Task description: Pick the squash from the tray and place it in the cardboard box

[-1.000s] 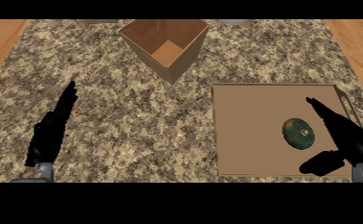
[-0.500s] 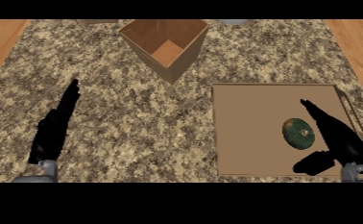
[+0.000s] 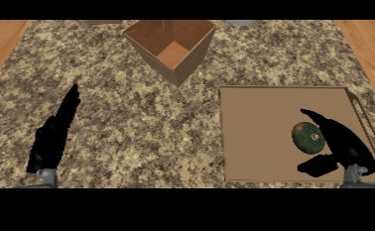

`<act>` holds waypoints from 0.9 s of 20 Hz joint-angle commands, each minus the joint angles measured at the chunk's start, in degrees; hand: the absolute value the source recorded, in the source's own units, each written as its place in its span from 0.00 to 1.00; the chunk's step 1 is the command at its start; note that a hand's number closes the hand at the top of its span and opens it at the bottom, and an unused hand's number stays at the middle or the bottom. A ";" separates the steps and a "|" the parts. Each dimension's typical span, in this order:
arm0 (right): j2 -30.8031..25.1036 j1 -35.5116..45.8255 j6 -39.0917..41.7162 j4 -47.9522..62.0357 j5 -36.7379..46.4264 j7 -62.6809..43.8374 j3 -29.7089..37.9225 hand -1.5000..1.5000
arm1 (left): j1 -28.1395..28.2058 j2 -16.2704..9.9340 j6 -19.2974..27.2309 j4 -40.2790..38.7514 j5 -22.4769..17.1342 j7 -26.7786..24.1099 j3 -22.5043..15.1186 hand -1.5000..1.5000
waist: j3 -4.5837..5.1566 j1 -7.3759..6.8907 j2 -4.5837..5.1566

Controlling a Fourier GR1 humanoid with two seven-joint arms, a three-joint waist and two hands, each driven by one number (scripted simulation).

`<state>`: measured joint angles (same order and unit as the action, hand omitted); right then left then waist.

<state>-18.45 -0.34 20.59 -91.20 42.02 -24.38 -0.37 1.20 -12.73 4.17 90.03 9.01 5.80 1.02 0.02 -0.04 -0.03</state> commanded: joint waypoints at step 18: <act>-5.19 22.34 -8.90 17.92 13.46 16.79 -3.31 1.00 | -3.18 2.32 -1.53 -3.00 2.12 -1.43 -0.23 0.50 | -0.09 -3.01 0.81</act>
<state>-21.20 12.34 9.73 -80.51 54.44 -13.04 -1.80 -1.05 -11.50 2.36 87.70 10.24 4.72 2.21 0.03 -1.55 0.33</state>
